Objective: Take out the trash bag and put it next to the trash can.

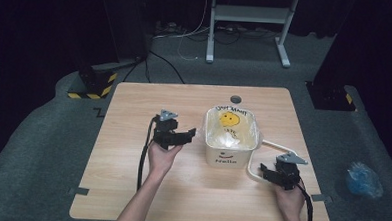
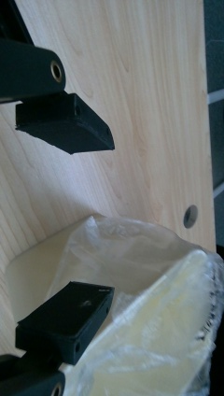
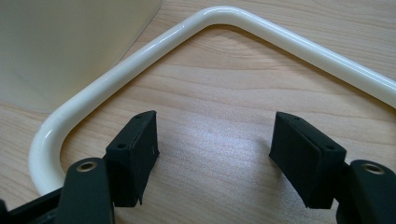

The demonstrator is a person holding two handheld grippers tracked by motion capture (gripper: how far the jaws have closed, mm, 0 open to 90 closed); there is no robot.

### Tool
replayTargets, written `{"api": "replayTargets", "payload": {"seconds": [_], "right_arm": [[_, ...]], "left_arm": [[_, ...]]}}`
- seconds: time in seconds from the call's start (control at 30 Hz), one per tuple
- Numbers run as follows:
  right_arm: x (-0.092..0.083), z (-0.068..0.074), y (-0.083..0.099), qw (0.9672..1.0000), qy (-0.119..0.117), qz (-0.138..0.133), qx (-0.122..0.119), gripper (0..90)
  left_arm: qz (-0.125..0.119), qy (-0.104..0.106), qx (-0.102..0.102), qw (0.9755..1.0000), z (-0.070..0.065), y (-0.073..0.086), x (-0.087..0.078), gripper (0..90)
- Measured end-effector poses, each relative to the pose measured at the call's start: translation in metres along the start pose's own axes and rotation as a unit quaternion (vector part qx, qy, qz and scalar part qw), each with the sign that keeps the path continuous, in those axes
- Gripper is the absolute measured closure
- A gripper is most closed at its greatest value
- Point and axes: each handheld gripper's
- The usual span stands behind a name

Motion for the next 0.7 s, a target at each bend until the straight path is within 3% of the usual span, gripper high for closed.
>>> {"api": "replayTargets", "payload": {"seconds": [0.1,0.43,0.5,0.7], "right_arm": [[0.000,0.000,0.000,1.0000,0.000,0.000,0.000,31.7],[0.000,0.000,0.000,1.0000,0.000,0.000,0.000,31.7],[0.000,0.000,0.000,1.0000,0.002,0.000,0.002,32.4],[0.000,0.000,0.000,1.0000,0.004,0.001,0.003,32.5]], "left_arm": [[0.002,-0.004,0.010,0.9999,-0.004,-0.006,0.000,25.1],[0.004,0.009,0.028,0.9996,-0.017,-0.021,0.006,24.8],[0.001,0.000,0.035,0.9994,-0.019,-0.024,0.007,24.8],[0.009,0.007,0.039,0.9992,-0.025,-0.028,0.014,24.3]]}}
Point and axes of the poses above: each handheld gripper's, and its own axes: x roughly forward along the jaws, y roughly out of its underside, z roughly to its left, and after that the axes turned 15 degrees about y, right-handed
